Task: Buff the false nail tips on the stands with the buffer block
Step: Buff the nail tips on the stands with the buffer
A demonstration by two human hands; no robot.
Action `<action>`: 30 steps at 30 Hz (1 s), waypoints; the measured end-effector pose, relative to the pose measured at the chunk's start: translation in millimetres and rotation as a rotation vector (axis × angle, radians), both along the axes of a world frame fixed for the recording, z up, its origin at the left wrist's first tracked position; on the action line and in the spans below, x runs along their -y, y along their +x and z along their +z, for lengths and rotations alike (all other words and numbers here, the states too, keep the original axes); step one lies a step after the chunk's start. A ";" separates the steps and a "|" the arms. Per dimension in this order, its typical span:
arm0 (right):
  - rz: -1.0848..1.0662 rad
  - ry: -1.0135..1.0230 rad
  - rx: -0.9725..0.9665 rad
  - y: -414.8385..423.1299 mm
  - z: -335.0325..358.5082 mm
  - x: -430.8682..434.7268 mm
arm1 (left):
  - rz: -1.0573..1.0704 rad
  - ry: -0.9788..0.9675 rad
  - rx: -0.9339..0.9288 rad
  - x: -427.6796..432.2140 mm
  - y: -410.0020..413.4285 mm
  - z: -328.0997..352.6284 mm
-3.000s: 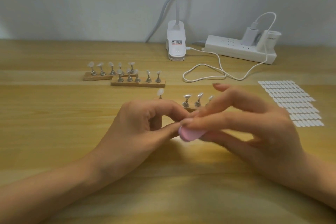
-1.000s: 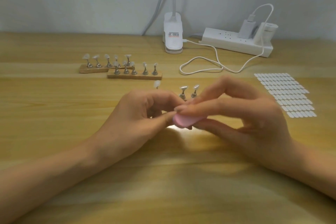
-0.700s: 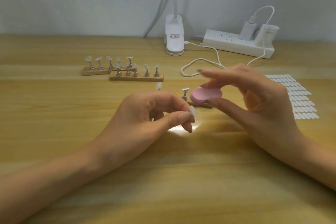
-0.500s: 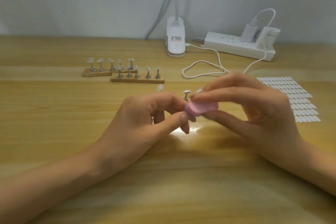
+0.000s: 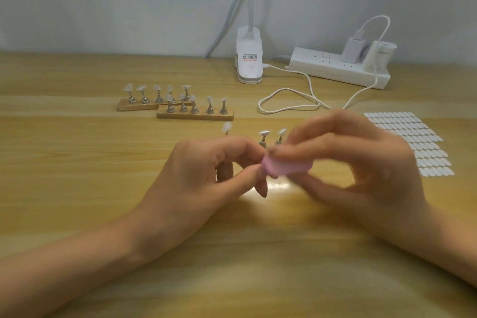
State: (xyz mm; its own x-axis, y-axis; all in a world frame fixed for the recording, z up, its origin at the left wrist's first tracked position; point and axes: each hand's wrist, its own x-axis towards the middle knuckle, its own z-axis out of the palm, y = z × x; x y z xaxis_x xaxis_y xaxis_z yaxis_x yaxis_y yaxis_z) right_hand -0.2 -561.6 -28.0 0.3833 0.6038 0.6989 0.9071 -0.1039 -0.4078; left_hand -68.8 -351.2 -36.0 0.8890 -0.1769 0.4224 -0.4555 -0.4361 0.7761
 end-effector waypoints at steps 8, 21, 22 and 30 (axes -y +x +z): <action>0.016 0.005 -0.016 1.1 0.9 -0.1 | -0.043 -0.012 -0.011 0.2 -0.2 1.5; 0.026 -0.007 -0.023 -2.1 1.5 -1.3 | -0.037 0.013 0.005 0.3 -0.1 1.4; 0.020 0.008 -0.048 -1.8 1.7 -1.1 | -0.031 0.019 0.009 0.4 0.1 1.5; 0.034 0.019 -0.083 -0.6 1.6 -0.7 | -0.055 -0.020 0.002 -0.2 0.1 1.5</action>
State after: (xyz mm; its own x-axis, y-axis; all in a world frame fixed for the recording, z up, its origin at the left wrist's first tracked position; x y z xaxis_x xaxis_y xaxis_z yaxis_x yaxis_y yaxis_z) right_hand -0.8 -560.9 -26.4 0.4204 0.6044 0.6767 0.8728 -0.0656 -0.4836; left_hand -68.7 -351.0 -34.5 0.8773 -0.2165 0.4284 -0.4800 -0.3948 0.7834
